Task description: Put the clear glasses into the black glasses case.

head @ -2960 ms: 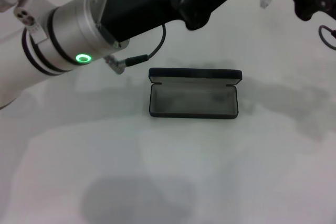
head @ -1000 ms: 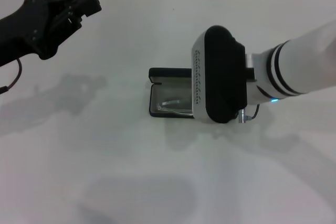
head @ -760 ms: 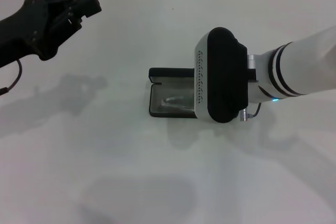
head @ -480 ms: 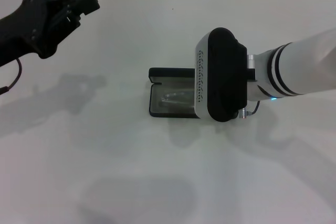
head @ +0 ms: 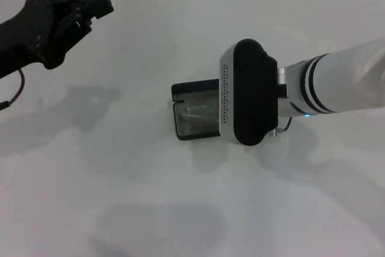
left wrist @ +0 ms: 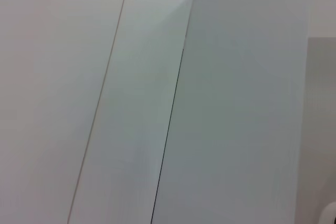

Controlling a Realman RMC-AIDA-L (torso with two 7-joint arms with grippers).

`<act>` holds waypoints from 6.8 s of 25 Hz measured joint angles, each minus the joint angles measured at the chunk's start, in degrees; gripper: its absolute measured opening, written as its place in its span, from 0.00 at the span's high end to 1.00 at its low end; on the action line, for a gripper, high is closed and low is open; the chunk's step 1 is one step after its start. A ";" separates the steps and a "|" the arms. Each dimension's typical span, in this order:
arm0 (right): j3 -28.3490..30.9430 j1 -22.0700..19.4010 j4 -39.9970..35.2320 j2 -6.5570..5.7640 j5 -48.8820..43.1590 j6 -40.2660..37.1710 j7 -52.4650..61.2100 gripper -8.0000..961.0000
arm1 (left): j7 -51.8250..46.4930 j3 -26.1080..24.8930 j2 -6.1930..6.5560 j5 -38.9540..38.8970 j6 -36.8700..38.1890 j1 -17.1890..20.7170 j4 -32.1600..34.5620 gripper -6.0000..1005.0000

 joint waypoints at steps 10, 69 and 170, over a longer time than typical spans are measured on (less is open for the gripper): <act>-0.53 -0.02 0.48 0.00 -0.85 0.54 -1.11 0.91 | 0.41 0.00 -0.01 0.00 0.00 0.09 -0.70 0.88; 37.77 -23.98 -29.09 -0.41 30.43 -26.68 -11.83 0.90 | -1.14 0.29 -5.23 12.83 -7.66 -11.36 -0.68 0.86; 104.64 -23.12 16.07 -1.11 53.44 -63.23 -43.06 0.89 | -12.07 12.42 -8.81 24.86 -19.94 -14.21 8.39 0.77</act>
